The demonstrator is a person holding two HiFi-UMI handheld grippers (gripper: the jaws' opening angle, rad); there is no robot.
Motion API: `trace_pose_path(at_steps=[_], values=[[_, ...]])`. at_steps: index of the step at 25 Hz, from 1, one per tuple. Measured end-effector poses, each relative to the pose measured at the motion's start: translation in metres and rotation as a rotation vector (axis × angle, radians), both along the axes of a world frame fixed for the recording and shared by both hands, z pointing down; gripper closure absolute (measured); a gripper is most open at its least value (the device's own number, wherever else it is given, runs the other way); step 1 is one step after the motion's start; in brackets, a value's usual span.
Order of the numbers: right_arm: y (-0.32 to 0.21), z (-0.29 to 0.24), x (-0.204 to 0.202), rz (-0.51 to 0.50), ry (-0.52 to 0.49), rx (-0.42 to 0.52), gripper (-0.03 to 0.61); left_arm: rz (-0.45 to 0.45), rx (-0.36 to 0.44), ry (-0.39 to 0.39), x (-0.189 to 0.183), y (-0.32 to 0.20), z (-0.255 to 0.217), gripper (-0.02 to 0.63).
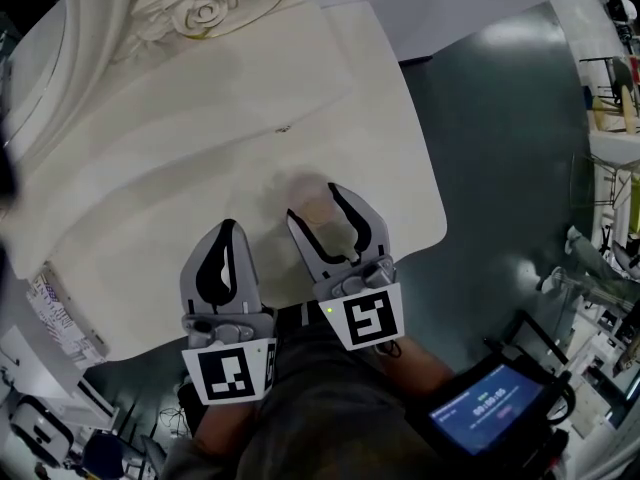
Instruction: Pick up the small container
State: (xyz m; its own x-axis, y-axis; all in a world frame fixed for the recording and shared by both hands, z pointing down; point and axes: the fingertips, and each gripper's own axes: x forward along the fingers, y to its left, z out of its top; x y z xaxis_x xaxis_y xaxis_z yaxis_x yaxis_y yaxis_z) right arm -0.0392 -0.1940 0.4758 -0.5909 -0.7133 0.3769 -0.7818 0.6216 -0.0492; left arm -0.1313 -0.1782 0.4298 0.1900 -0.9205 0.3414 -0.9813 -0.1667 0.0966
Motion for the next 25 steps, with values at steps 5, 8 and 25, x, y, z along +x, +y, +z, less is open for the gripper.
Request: trace_pose_path(at_steps=[5,8,25], values=[[0.0,-0.0001,0.0002,0.0,0.007,-0.002,0.358,-0.003,0.001,0.0,-0.0011,0.0003,-0.0004,0.598],[-0.0002,0.001,0.0,-0.001,0.015,-0.008,0.359,-0.003,-0.002,0.003,-0.0009,0.0001,-0.0003,0.598],[-0.0029,-0.0082,-0.0017,0.015,0.017,0.031,0.43,0.001,0.007,0.006,-0.0015,-0.0007,-0.0044,0.598]])
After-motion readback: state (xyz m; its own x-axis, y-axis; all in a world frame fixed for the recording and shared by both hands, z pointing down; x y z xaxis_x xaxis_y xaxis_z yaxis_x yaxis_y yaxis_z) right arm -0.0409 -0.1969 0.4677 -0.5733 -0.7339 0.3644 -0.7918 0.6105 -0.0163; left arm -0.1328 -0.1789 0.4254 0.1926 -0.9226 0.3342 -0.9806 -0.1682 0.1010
